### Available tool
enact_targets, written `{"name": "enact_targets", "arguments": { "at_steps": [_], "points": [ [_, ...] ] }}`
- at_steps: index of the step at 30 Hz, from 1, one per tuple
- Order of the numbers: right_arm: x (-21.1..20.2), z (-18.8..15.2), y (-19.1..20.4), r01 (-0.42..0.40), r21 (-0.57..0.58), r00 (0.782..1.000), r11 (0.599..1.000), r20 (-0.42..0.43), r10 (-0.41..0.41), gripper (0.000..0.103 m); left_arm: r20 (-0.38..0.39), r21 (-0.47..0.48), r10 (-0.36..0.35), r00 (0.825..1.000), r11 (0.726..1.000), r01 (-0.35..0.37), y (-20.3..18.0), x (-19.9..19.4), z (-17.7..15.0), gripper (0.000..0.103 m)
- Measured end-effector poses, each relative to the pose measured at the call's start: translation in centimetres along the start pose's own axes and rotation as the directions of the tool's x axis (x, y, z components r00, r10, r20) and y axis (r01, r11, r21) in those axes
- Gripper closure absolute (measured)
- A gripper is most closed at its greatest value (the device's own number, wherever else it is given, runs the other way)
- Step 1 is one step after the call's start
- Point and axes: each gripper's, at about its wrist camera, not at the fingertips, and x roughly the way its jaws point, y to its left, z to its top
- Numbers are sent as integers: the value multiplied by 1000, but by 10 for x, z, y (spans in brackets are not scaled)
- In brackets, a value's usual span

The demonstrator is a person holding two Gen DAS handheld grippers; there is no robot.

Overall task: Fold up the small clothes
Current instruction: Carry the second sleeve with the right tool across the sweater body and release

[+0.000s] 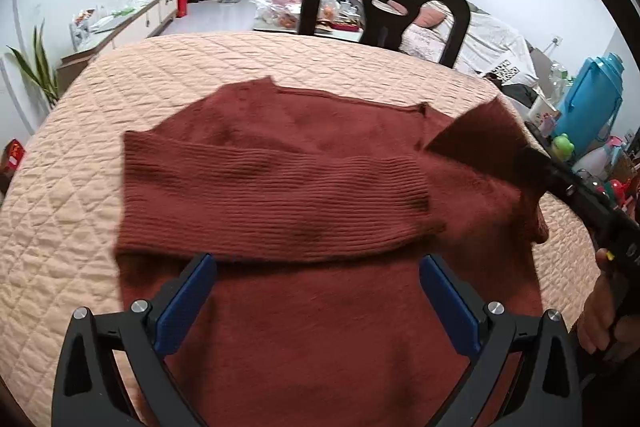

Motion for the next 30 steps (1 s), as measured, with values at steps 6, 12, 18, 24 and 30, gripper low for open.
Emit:
{"name": "enact_targets", "arguments": {
  "at_steps": [6,12,18,24,30],
  "points": [
    [22,-13,6,-38,-30,996,999,-81,36,94,-9,-17,16,1000,1000,-16,15,0,-4,0],
    [27,-22,4,-59,-7,990,998,-130,57,94,-14,-23,17,1000,1000,-17,21,0,-7,0],
    [29,-26,3,-56,16,986,998,-155,58,94,-7,3,19,1000,1000,-19,18,-2,-12,0],
    [17,-24,10,-50,-7,989,999,-143,48,85,6,14,-24,1000,1000,23,19,-9,-17,0],
    [4,-21,12,-31,-14,994,999,-107,30,78,31,66,-59,998,996,57,15,-20,-23,0]
  ]
}}
